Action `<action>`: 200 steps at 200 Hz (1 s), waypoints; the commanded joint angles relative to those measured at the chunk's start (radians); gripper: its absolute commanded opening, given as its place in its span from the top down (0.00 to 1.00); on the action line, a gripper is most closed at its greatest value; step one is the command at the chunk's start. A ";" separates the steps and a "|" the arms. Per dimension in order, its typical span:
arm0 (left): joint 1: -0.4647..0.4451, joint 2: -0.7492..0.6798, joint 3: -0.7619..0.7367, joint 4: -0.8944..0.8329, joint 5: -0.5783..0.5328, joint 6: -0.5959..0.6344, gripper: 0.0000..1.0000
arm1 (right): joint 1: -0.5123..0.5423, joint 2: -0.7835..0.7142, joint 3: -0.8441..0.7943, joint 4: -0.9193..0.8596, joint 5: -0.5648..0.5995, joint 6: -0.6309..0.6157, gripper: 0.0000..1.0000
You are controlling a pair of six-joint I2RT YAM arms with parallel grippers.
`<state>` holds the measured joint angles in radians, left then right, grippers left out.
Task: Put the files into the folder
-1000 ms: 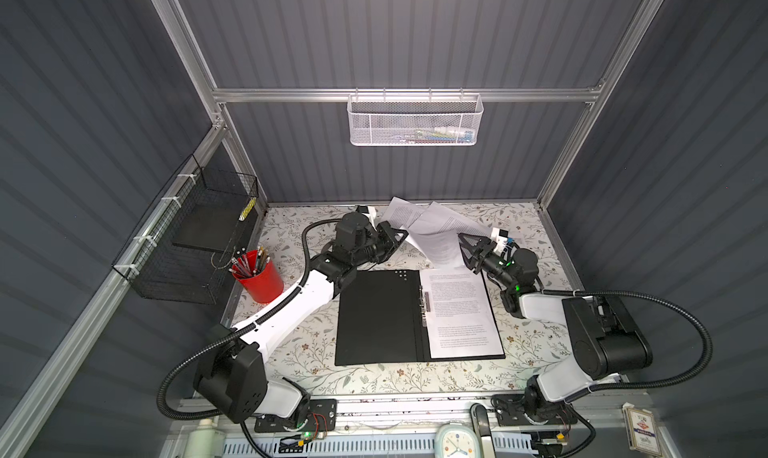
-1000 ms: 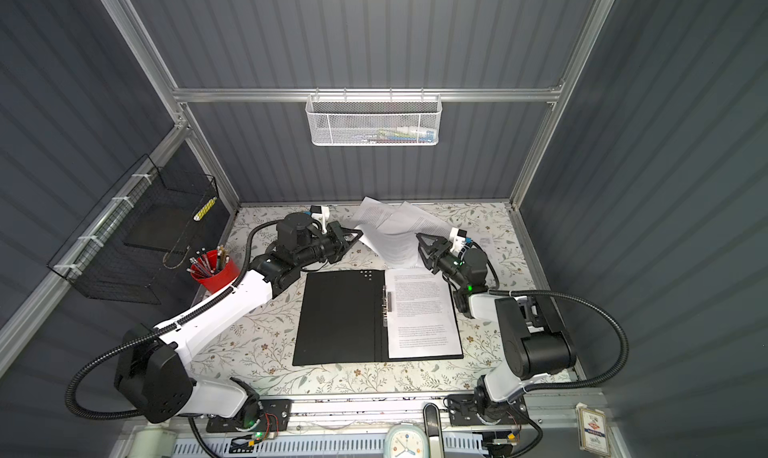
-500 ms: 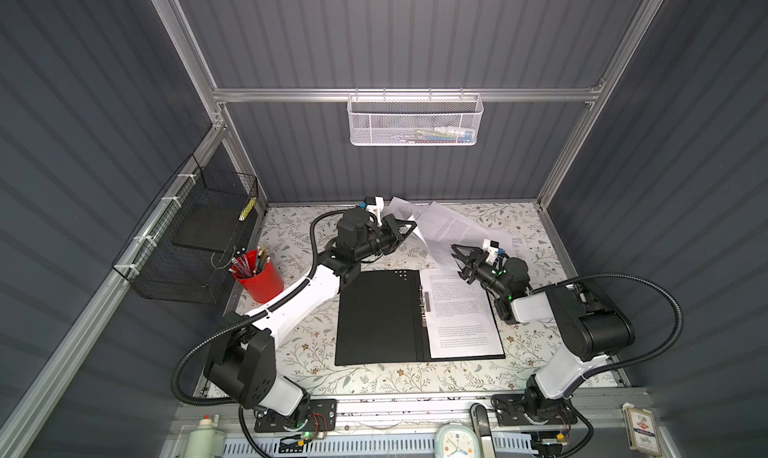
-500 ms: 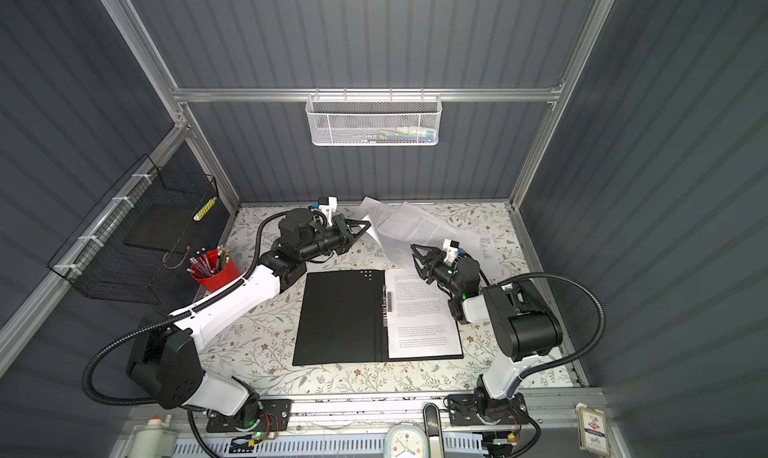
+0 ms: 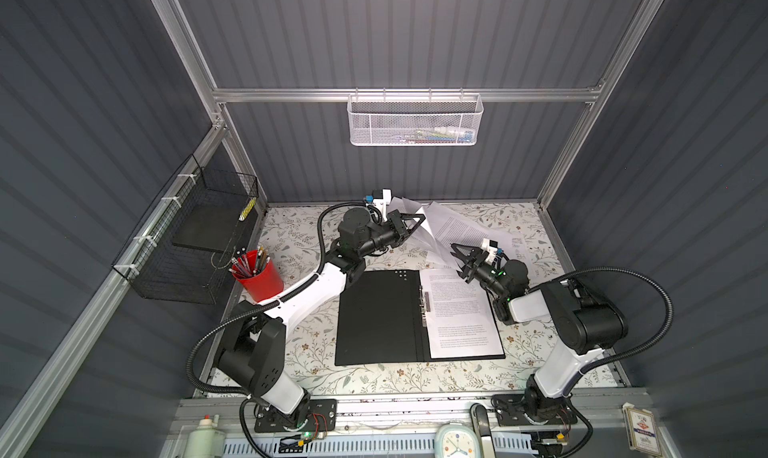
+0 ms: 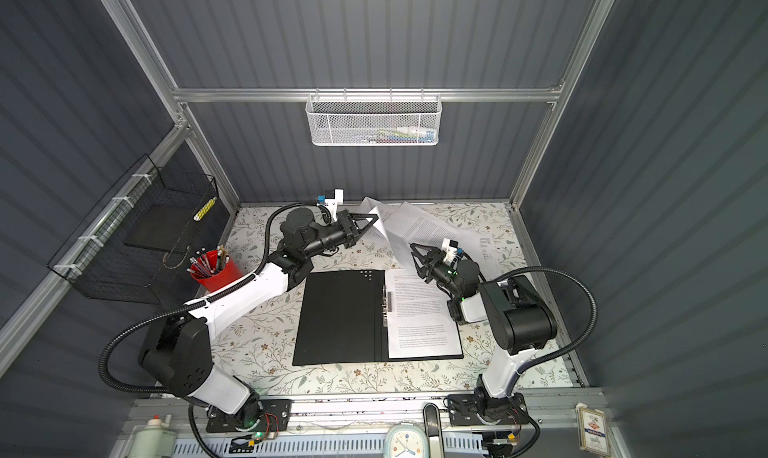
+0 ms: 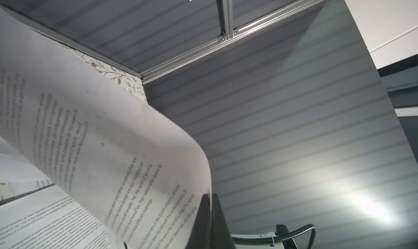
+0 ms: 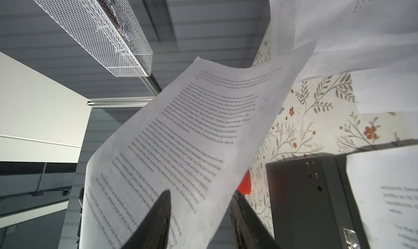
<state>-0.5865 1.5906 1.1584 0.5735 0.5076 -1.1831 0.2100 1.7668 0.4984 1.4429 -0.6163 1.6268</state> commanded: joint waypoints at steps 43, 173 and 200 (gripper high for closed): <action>-0.009 0.055 -0.008 0.261 0.102 -0.054 1.00 | 0.004 -0.005 0.027 0.036 -0.020 0.011 0.52; -0.012 0.101 0.018 0.452 0.144 -0.132 0.98 | 0.010 -0.007 0.028 0.036 -0.014 -0.006 0.34; -0.004 0.097 0.049 0.324 0.103 -0.053 0.98 | -0.001 0.002 -0.006 0.037 0.011 0.012 0.26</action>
<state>-0.5957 1.6768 1.1465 0.9878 0.6277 -1.3128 0.2165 1.7679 0.5236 1.4509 -0.6239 1.6363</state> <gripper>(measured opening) 0.043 0.707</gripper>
